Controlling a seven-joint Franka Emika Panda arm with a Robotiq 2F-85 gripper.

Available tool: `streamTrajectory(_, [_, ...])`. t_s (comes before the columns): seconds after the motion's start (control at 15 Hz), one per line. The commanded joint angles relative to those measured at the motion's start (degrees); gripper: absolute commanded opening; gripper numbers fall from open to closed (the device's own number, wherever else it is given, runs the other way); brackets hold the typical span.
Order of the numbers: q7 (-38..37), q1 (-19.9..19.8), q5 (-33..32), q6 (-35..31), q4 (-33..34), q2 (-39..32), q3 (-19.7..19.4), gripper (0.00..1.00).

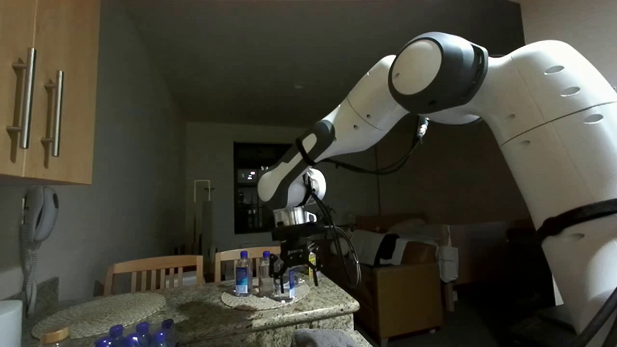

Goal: Move the towel to the right

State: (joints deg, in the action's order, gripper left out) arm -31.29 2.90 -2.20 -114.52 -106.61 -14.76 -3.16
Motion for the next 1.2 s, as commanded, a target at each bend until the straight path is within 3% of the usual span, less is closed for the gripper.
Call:
streamTrajectory(0.0, [12.46, -1.82, 2.29, 7.87, 1.88, 2.31, 0.81, 1.0])
streamTrajectory(0.4, [30.65, -4.39, 1.08, 22.12, 6.49, 2.52, 0.25, 1.0])
streamTrajectory(0.53, [32.58, -5.24, 0.33, 23.92, 6.25, 3.49, -0.25, 1.0])
streamTrajectory(0.67, [33.24, -6.0, 0.54, 22.12, 4.55, 5.15, -0.7, 1.0])
streamTrajectory(1.13, [31.84, -6.9, 0.95, 6.74, -6.66, 15.14, -1.68, 1.0])
